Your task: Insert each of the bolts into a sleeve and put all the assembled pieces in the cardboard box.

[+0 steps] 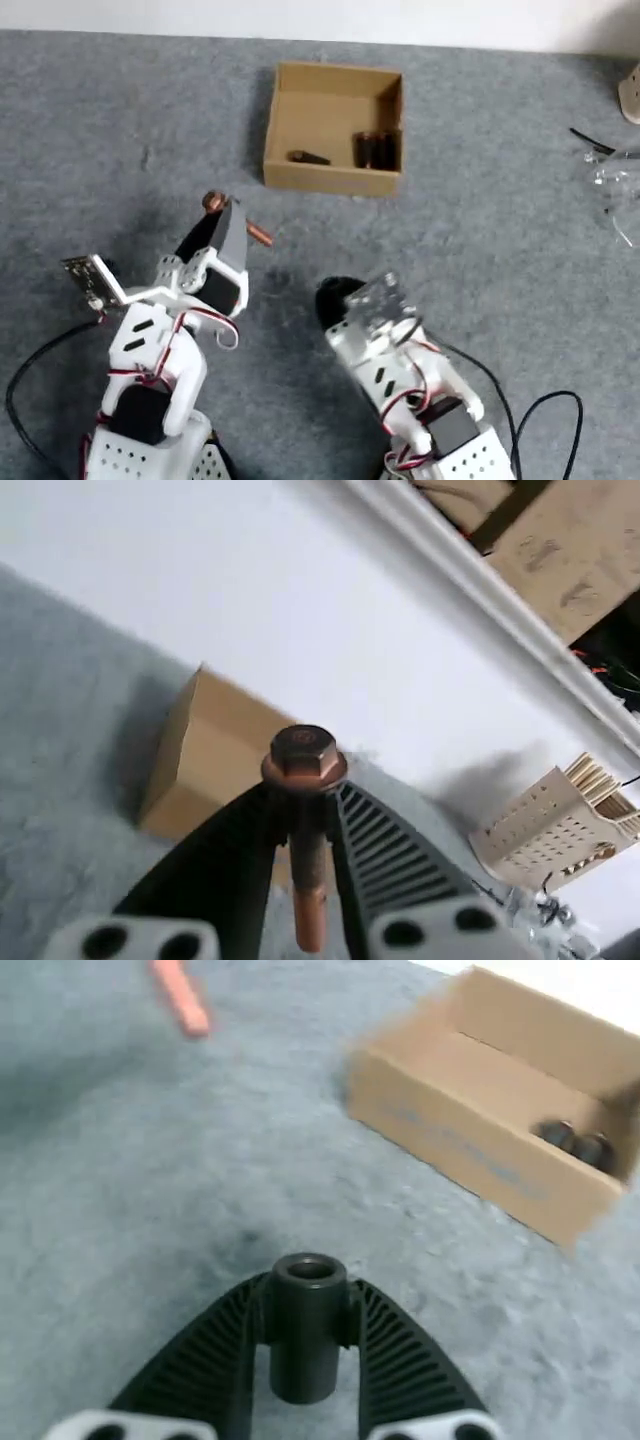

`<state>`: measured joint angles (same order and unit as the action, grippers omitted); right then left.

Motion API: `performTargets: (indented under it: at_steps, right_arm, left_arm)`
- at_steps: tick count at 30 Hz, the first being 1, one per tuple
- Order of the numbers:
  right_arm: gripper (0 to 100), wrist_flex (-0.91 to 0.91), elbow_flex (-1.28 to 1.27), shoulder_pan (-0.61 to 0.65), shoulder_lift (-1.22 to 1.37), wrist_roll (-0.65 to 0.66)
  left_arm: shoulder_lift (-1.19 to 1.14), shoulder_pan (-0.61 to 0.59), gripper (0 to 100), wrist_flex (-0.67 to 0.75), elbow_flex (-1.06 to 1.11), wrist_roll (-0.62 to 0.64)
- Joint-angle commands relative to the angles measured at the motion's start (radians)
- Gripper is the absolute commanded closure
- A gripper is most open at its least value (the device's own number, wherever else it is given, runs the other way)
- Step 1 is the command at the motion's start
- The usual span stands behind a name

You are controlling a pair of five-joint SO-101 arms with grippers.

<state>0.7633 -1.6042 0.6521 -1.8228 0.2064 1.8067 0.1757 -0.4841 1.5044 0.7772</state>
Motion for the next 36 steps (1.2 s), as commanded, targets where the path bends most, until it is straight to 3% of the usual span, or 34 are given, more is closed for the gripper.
performTargets:
  at_steps: [1, 4, 9, 16, 24, 36]
  right_arm:
    - [99.4, -0.070, 0.056, 0.116, -0.016, 0.091]
    - [99.4, -0.120, 0.050, 0.140, -0.016, 0.101]
    - [99.4, -0.174, -0.001, 0.076, -0.016, 0.103]
    - [99.4, -0.213, -0.045, 0.022, -0.016, 0.101]
    - [99.4, -0.213, -0.050, 0.022, -0.016, 0.100]
    - [99.4, -0.209, -0.051, 0.027, -0.016, 0.098]
  left_arm:
    - [0.013, 0.016, 99, -0.135, -0.120, 0.018]
    - [0.013, 0.016, 99, -0.172, -0.137, 0.018]
    - [0.013, 0.028, 99, -0.167, -0.114, 0.021]
    - [0.013, 0.154, 99, -0.166, -0.081, 0.011]
    - [0.013, 0.265, 99, -0.166, -0.048, -0.091]
    - [0.013, 0.260, 99, 0.023, 0.067, -0.092]
